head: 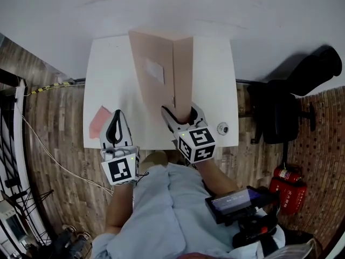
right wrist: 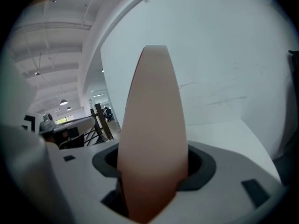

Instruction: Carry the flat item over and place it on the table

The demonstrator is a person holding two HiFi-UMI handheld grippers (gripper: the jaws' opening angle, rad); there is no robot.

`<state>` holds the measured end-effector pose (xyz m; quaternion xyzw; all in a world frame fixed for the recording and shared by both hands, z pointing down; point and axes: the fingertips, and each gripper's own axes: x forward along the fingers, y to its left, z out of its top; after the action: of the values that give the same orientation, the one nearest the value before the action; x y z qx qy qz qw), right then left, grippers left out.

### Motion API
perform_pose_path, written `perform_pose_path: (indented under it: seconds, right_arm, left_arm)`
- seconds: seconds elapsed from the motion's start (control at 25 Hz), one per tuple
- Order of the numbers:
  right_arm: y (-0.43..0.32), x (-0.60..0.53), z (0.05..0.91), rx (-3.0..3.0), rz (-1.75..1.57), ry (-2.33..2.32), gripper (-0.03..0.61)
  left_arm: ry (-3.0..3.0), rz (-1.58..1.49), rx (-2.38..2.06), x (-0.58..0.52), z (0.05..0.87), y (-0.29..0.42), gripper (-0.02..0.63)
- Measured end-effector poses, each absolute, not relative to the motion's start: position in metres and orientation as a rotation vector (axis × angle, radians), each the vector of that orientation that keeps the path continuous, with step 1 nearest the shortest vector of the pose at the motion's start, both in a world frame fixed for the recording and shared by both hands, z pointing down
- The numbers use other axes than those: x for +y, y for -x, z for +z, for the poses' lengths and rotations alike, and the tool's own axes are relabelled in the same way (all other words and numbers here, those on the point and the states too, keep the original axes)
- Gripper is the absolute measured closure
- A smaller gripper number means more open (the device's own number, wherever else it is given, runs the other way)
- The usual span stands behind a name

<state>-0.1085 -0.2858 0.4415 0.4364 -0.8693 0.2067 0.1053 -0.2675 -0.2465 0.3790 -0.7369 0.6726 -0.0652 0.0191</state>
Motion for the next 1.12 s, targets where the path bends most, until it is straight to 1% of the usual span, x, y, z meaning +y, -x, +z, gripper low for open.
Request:
perform_pose_path:
  seconds: [0.48,0.76,1.12]
  right_arm:
    - [0.14,-0.341,0.424,-2.581,0.642,-1.382,0.295]
    - [0.157,-0.356,0.438,-2.58,0.795,-1.334,0.295]
    - [0.16,-0.367,0.463,-2.522,0.887,-1.288,0.295]
  left_arm:
    - [2.319,-0.17,1.999,-0.312,0.369,0.303,0.604]
    - [2.329,-0.229,2.025,-0.326,0.38,0.318,0.604]
    - [2.366,-0.238,2.061,-0.344,0.398,0.322,0.604]
